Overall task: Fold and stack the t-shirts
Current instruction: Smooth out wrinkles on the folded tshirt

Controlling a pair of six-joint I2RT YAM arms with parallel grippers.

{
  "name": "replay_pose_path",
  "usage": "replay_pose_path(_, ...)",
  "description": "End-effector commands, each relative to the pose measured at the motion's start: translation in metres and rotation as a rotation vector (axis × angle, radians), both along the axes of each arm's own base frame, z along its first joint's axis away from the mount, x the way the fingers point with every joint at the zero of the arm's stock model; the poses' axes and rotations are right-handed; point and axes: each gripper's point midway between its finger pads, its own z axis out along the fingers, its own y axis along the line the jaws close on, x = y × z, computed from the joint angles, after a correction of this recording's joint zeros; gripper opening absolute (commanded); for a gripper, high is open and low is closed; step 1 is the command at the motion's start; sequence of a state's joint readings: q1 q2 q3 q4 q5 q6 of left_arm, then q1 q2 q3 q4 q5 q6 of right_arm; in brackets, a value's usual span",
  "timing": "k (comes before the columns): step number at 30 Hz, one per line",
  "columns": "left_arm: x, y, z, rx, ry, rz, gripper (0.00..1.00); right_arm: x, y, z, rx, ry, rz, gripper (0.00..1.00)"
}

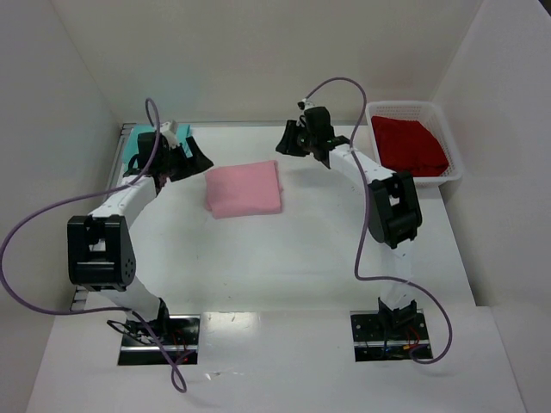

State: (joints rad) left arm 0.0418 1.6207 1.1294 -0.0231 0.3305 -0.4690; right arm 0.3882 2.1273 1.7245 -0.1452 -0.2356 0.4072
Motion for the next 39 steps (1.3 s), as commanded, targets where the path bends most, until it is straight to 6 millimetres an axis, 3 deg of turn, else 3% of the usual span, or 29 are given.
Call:
replay_pose_path(1, -0.005, -0.030, -0.009, -0.041, 0.015, -0.126, 0.92, -0.005, 0.002, 0.052, 0.074, -0.123, 0.014, 0.41)
replay_pose_path(2, -0.004, -0.030, -0.020, -0.043, 0.041, -0.125, 0.89, -0.013, 0.005, 0.040, 0.088, -0.088, 0.037, 0.41)
replay_pose_path(7, 0.006, -0.036, -0.035, -0.043, 0.063, -0.079, 0.83, -0.030, 0.020, 0.038, 0.156, -0.079, 0.146, 0.40)
replay_pose_path(8, 0.006, -0.036, -0.049, -0.051, 0.091, -0.074, 0.82, -0.038, 0.028, 0.035, 0.169, -0.069, 0.186, 0.40)
replay_pose_path(10, 0.011, -0.036, -0.056, -0.058, 0.102, -0.069, 0.81, -0.038, 0.033, 0.026, 0.180, -0.061, 0.211, 0.40)
replay_pose_path(11, 0.015, -0.035, -0.071, -0.053, 0.126, -0.061, 0.81, -0.042, 0.041, 0.012, 0.187, -0.032, 0.231, 0.40)
replay_pose_path(13, 0.025, -0.041, -0.073, -0.059, 0.127, -0.066, 0.81, -0.043, 0.049, 0.004, 0.210, 0.000, 0.271, 0.39)
replay_pose_path(16, 0.031, -0.040, -0.092, -0.042, 0.169, -0.037, 0.81, -0.041, 0.059, -0.026, 0.196, 0.083, 0.290, 0.34)
replay_pose_path(22, 0.039, -0.026, -0.106, 0.012, 0.189, 0.033, 0.88, -0.031, 0.053, -0.049, 0.149, 0.093, 0.231, 0.31)
replay_pose_path(31, 0.045, -0.017, -0.093, 0.056, 0.173, 0.063, 0.94, -0.019, 0.029, -0.070, 0.021, 0.086, 0.114, 0.31)
replay_pose_path(36, 0.044, -0.008, -0.052, 0.095, 0.100, 0.093, 1.00, -0.011, 0.013, -0.075, -0.046, 0.084, 0.021, 0.30)
replay_pose_path(39, 0.045, -0.005, -0.018, 0.107, 0.038, 0.099, 1.00, -0.008, 0.011, -0.063, -0.041, 0.066, -0.001, 0.30)
